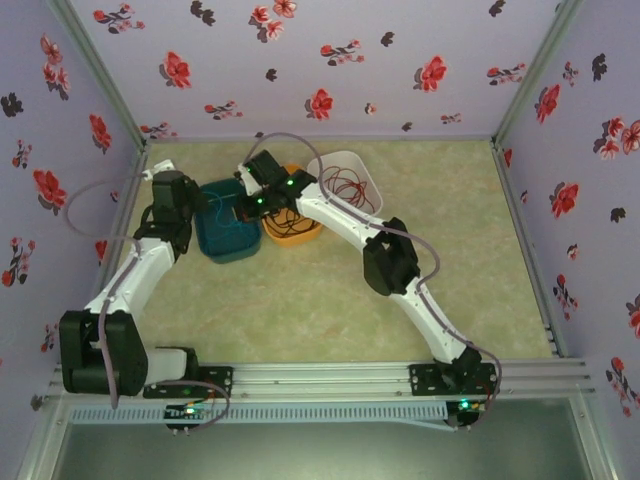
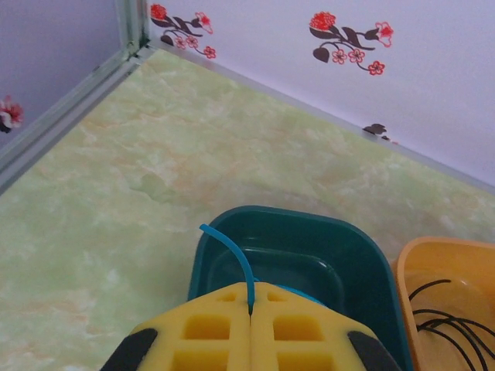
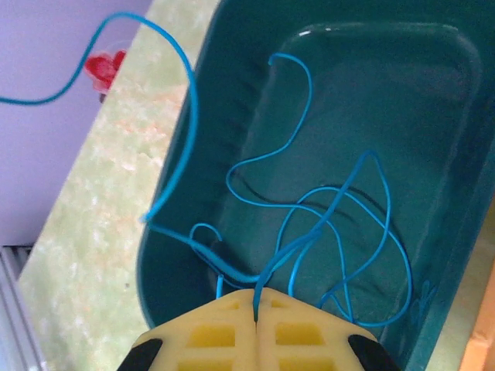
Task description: Untangle the cables
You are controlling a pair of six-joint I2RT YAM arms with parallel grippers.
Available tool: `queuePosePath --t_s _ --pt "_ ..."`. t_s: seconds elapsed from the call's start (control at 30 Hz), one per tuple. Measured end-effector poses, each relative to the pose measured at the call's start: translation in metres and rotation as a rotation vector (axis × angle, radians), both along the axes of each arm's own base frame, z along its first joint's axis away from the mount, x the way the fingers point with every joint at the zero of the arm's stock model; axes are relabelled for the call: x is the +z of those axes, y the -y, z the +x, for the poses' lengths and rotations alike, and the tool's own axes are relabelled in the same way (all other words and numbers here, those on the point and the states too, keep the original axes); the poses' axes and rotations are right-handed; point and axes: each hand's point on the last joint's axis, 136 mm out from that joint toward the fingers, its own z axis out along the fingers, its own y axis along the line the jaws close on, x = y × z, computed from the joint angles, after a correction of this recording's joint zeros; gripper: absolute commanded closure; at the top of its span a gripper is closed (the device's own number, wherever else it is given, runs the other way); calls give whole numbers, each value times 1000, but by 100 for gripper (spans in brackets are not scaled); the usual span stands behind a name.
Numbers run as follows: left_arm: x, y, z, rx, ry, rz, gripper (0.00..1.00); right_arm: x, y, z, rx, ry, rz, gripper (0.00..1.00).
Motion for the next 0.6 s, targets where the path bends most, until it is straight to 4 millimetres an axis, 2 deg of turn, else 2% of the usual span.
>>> queuePosePath --t_s 0.17,0.37,0.47,0.6 --pt "-19 7 9 -30 -35 -20 100 -15 -1 -5 11 1 -43 77" --pt "-38 13 15 -55 -74 -34 100 -18 8 -3 2 25 -91 65" --pt "-46 15 18 -65 -89 -39 100 -14 18 -3 -16 42 -124 59" --pt "-63 18 23 -78 -131 -42 100 4 32 -3 -43 89 -149 56"
